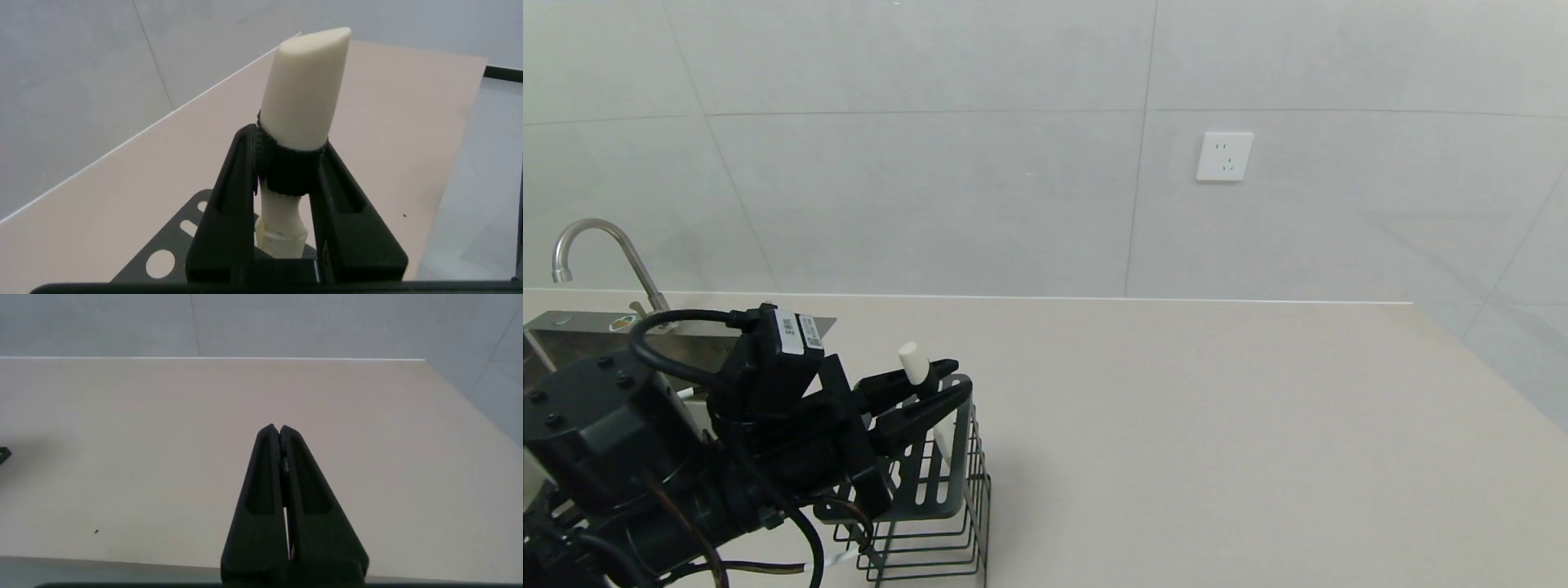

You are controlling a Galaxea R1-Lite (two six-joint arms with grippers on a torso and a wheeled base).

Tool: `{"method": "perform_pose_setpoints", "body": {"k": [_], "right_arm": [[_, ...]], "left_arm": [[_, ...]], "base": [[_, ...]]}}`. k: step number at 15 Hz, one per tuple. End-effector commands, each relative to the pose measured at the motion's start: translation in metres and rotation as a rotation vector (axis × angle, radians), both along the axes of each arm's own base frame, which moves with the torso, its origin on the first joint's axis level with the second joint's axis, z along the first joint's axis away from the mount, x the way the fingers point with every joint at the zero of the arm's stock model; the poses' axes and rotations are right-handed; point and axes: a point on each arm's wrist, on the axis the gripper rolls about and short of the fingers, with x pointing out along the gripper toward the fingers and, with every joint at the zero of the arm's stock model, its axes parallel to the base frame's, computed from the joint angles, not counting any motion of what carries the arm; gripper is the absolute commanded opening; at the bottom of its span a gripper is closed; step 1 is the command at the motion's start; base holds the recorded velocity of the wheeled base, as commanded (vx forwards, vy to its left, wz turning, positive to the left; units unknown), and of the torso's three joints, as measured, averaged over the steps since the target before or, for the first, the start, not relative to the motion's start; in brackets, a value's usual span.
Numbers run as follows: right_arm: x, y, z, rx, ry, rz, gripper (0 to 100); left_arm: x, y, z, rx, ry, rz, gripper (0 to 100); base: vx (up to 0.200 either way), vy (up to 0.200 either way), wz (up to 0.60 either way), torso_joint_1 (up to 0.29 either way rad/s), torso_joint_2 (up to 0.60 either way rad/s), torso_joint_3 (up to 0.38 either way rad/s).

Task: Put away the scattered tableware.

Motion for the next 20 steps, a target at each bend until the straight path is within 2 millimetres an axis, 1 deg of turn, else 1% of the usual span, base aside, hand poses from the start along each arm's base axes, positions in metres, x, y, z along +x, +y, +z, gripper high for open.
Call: {"method": "perform_pose_setpoints", "body": {"k": [1, 6, 11, 12, 15, 17, 19, 20], "right_arm": [[0.0, 0.0, 0.0, 0.0, 0.0, 0.001, 0], [0.0, 0.0, 0.0, 0.0, 0.0, 0.001, 0], [0.0, 0.0, 0.0, 0.001, 0.0, 0.001, 0], [0.0, 0.0, 0.0, 0.001, 0.0, -0.001, 0], [0.0, 0.0, 0.0, 0.001, 0.0, 0.001, 0], [0.0, 0.0, 0.0, 0.001, 0.0, 0.001, 0], [0.0, 0.0, 0.0, 0.001, 0.0, 0.001, 0], [0.0, 0.0, 0.0, 0.001, 0.0, 0.001, 0]], "left_arm": [[0.001, -0.001, -0.003, 0.007, 0.011, -0.001, 0], [0.004, -0.003, -0.008, 0.016, 0.025, -0.005, 0], [0.002, -0.002, -0.01, 0.021, 0.037, -0.004, 0], [0.001, -0.002, -0.011, 0.024, 0.042, -0.005, 100], [0.001, -0.001, -0.009, 0.014, 0.025, -0.002, 100], [-0.002, 0.001, -0.006, 0.007, 0.013, -0.002, 100], [-0.014, 0.008, 0.0, -0.007, -0.013, -0.001, 100], [-0.026, 0.016, 0.007, -0.028, -0.042, 0.008, 100]], "base": [[0.0, 0.0, 0.0, 0.0, 0.0, 0.0], [0.0, 0.0, 0.0, 0.0, 0.0, 0.0], [0.0, 0.0, 0.0, 0.0, 0.0, 0.0], [0.0, 0.0, 0.0, 0.0, 0.0, 0.0], [0.0, 0.0, 0.0, 0.0, 0.0, 0.0], [0.0, 0.0, 0.0, 0.0, 0.0, 0.0], [0.0, 0.0, 0.0, 0.0, 0.0, 0.0], [0.0, 0.0, 0.0, 0.0, 0.0, 0.0]]}}
